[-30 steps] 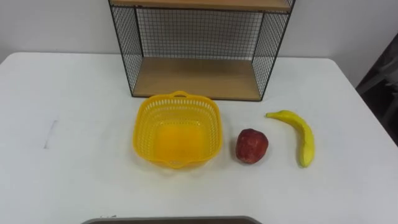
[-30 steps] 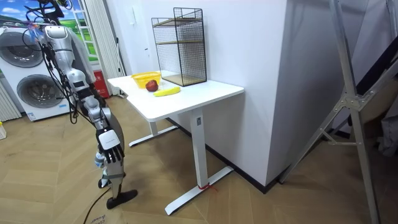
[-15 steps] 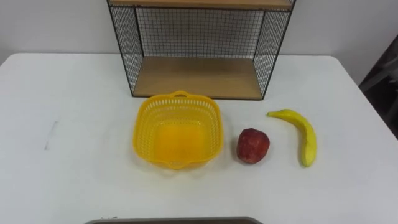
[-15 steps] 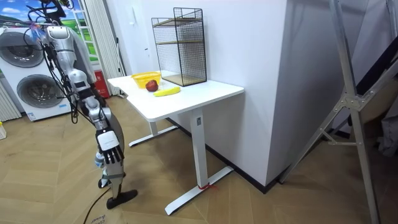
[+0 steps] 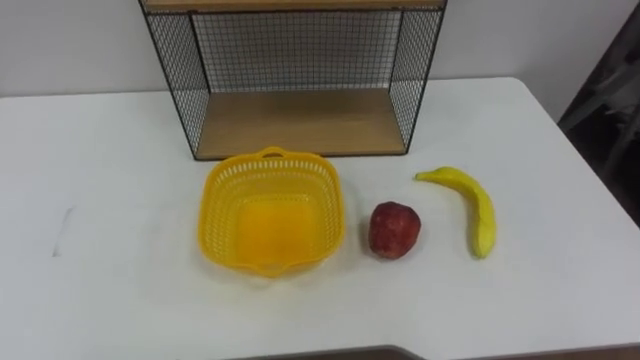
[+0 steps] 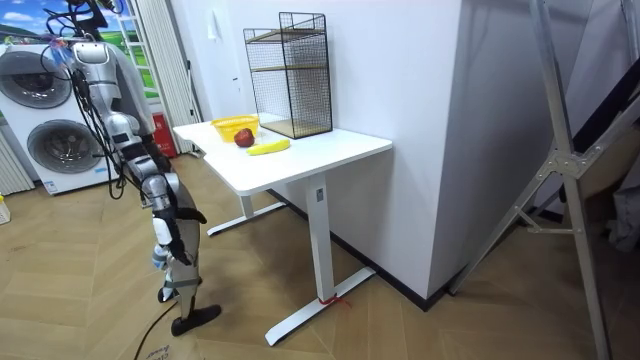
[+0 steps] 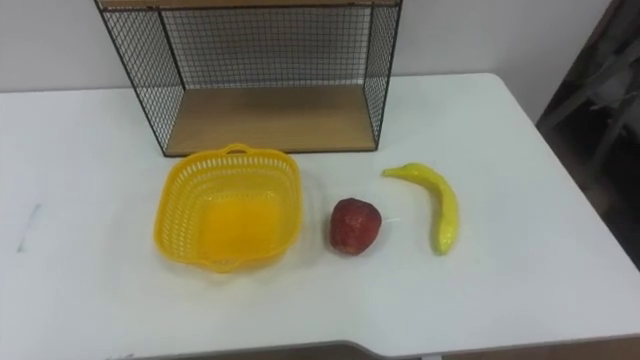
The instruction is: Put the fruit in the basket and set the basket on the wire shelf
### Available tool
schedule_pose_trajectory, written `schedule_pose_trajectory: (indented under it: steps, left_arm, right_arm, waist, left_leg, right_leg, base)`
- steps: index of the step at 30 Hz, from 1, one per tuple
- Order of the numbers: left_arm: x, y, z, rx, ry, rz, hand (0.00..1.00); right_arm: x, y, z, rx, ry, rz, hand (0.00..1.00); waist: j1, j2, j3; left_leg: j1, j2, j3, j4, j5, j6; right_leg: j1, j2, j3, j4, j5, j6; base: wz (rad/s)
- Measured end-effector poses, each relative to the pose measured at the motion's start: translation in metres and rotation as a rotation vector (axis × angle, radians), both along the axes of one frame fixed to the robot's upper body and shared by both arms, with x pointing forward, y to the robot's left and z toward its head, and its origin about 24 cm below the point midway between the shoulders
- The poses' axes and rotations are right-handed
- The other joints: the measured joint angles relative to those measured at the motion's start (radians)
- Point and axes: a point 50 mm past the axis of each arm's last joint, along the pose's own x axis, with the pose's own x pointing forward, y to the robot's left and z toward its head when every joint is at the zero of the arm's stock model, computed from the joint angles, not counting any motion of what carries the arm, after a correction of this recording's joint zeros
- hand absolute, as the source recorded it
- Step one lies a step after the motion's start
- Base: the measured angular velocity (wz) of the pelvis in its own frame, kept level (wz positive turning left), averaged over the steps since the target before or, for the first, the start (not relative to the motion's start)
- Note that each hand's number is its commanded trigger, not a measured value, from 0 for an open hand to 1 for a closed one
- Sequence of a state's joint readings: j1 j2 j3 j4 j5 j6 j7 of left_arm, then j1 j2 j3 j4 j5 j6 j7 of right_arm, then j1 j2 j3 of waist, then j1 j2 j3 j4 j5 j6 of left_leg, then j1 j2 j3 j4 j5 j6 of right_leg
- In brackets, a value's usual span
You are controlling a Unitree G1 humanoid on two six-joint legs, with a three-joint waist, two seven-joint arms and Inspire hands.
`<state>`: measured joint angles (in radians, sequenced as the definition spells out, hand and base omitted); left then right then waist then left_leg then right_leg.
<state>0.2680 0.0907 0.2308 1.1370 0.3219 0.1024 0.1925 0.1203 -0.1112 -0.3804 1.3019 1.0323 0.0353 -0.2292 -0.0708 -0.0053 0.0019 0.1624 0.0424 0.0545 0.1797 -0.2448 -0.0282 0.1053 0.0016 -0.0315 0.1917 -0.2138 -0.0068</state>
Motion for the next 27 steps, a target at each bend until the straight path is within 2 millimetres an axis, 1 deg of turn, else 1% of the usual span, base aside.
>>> schedule_pose_trajectory:
  steps: [1,3,4,6,7,8,9,10,11,12,15,17,18,20,21,22,24,25,27]
  left_arm:
    - [-0.001,0.0,0.0,-0.002,-0.003,0.018,0.0]
    - [-0.003,0.001,0.0,0.0,-0.001,0.023,0.0]
    - [-0.003,0.001,0.001,0.002,-0.005,0.026,0.0]
    - [-0.003,0.005,0.002,0.011,-0.019,0.032,0.0]
    - [0.0,0.006,0.002,0.014,-0.029,0.029,0.0]
    - [0.004,0.007,0.003,0.021,-0.049,0.026,0.0]
    - [0.003,0.01,0.004,0.03,-0.056,0.03,0.0]
    - [0.004,0.012,0.005,0.035,-0.062,0.028,0.0]
    - [0.007,0.017,0.007,0.048,-0.079,0.018,0.0]
    - [0.011,0.022,0.008,0.061,-0.099,0.008,0.0]
    - [0.012,0.025,0.01,0.082,-0.112,0.002,0.0]
    - [0.014,0.025,0.01,0.087,-0.114,-0.009,0.0]
    - [0.015,0.025,0.01,0.088,-0.117,-0.013,0.0]
    - [0.015,0.026,0.011,0.093,-0.119,-0.023,0.0]
    - [0.016,0.026,0.011,0.094,-0.121,-0.026,0.0]
    - [0.016,0.027,0.011,0.095,-0.12,-0.031,0.0]
    - [0.02,0.026,0.011,0.092,-0.128,-0.057,0.0]
    - [0.021,0.025,0.011,0.091,-0.131,-0.061,0.0]
    - [0.026,0.023,0.01,0.084,-0.141,-0.093,0.0]
  right_arm:
    - [0.0,-0.002,0.001,-0.005,-0.013,-0.097,0.0]
    - [0.003,-0.012,0.005,-0.035,-0.039,-0.276,0.0]
    - [0.005,-0.016,0.006,-0.05,-0.044,-0.315,0.0]
    - [0.009,-0.029,0.012,-0.114,-0.053,-0.412,0.0]
    - [0.011,-0.033,0.014,-0.131,-0.059,-0.428,0.0]
    - [0.016,-0.042,0.02,-0.167,-0.076,-0.467,0.0]
    - [0.021,-0.052,0.027,-0.213,-0.09,-0.504,0.0]
    - [0.023,-0.057,0.031,-0.235,-0.094,-0.521,0.0]
    - [0.028,-0.065,0.038,-0.279,-0.093,-0.532,0.0]
    - [0.035,-0.072,0.046,-0.32,-0.099,-0.54,0.0]
    - [0.051,-0.086,0.063,-0.416,-0.092,-0.532,0.0]
    - [0.066,-0.099,0.087,-0.536,-0.091,-0.506,0.0]
    - [0.069,-0.102,0.093,-0.573,-0.085,-0.495,0.0]
    - [0.083,-0.114,0.121,-0.745,-0.056,-0.446,0.0]
    - [0.089,-0.119,0.138,-0.838,-0.063,-0.438,0.0]
    - [0.093,-0.121,0.148,-0.891,-0.069,-0.43,0.0]
    - [0.107,-0.124,0.187,-1.145,-0.1,-0.367,0.0]
    - [0.111,-0.124,0.196,-1.206,-0.11,-0.347,0.0]
    - [0.127,-0.117,0.229,-1.419,-0.173,-0.259,0.0]
  waist:
    - [-0.011,0.0,-0.0004]
    - [-0.021,0.0,-0.0001]
    - [-0.025,-0.002,-0.0015]
    - [-0.04,-0.001,-0.0017]
    - [-0.042,-0.001,-0.0019]
    - [-0.044,-0.006,-0.0048]
    - [-0.042,-0.005,-0.0046]
    - [-0.045,-0.006,-0.0049]
    - [-0.048,-0.011,-0.0062]
    - [-0.05,-0.014,-0.0054]
    - [-0.064,-0.018,-0.0055]
    - [-0.061,-0.018,-0.0053]
    - [-0.061,-0.018,-0.0049]
    - [-0.063,-0.021,-0.005]
    - [-0.061,-0.02,-0.0047]
    - [-0.061,-0.02,-0.0044]
    - [-0.057,-0.02,-0.0032]
    - [-0.054,-0.02,-0.0027]
    - [-0.027,-0.025,0.0012]
  left_leg:
    - [0.002,0.0,0.001,0.0,0.0,0.0]
    - [0.001,0.0,0.009,0.0,0.0,0.0]
    - [0.0,0.0,0.012,0.0,0.0,0.0]
    - [0.0,0.0,0.017,0.001,0.0,0.0]
    - [-0.002,0.0,0.021,0.001,0.0,0.0]
    - [-0.004,-0.001,0.028,0.001,0.0,0.0]
    - [-0.006,-0.001,0.031,0.001,0.0,0.0]
    - [-0.008,-0.001,0.032,0.001,0.0,0.0]
    - [-0.01,-0.001,0.035,0.001,0.0,0.0]
    - [-0.014,-0.001,0.037,0.001,0.0,0.0]
    - [-0.018,-0.003,0.04,0.001,0.001,0.001]
    - [-0.031,-0.004,0.041,0.002,0.002,0.004]
    - [-0.034,-0.004,0.041,0.003,0.003,0.004]
    - [-0.048,-0.004,0.039,0.009,0.003,0.005]
    - [-0.052,-0.004,0.039,0.008,0.004,0.007]
    - [-0.054,-0.004,0.039,0.007,0.005,0.007]
    - [-0.064,-0.004,0.037,0.007,0.006,0.009]
    - [-0.065,-0.004,0.038,0.007,0.006,0.009]
    - [-0.067,-0.002,0.043,0.006,0.007,0.01]
  right_leg:
    - [0.002,0.0,-0.001,0.001,0.0,0.0]
    - [-0.002,-0.001,0.003,0.0,0.0,0.0]
    - [-0.002,-0.002,0.003,0.0,0.0,0.001]
    - [-0.005,-0.002,0.006,0.001,0.0,0.001]
    - [-0.009,-0.002,0.008,0.004,0.0,0.001]
    - [-0.022,-0.001,0.021,0.016,-0.001,0.002]
    - [-0.025,0.0,0.029,0.019,-0.001,0.003]
    - [-0.025,0.0,0.029,0.021,-0.001,0.003]
    - [-0.029,0.0,0.031,0.025,-0.002,0.003]
    - [-0.037,0.0,0.032,0.03,-0.003,0.003]
    - [-0.042,0.0,0.036,0.03,-0.001,0.005]
    - [-0.057,0.0,0.042,0.032,0.001,0.008]
    - [-0.06,0.0,0.042,0.031,0.003,0.008]
    - [-0.074,0.0,0.039,0.033,0.007,0.008]
    - [-0.078,0.0,0.038,0.034,0.007,0.008]
    - [-0.08,0.0,0.037,0.034,0.007,0.008]
    - [-0.09,0.0,0.033,0.045,0.007,0.007]
    - [-0.095,-0.001,0.033,0.047,0.007,0.007]
    - [-0.104,0.0,0.033,0.046,0.008,0.005]
  base:
    - [0.0]
    - [-0.05]
    - [0.0]
    - [-0.05]
    - [-0.16]
    - [-0.2]
    - [-0.18]
    - [-0.09]
    - [-0.03]
    - [0.0]
    - [-0.02]
    - [-0.06]
    - [0.0]
    - [0.0]
    - [0.04]
    - [0.0]
    - [0.0]
    - [-0.04]
    - [-0.09]
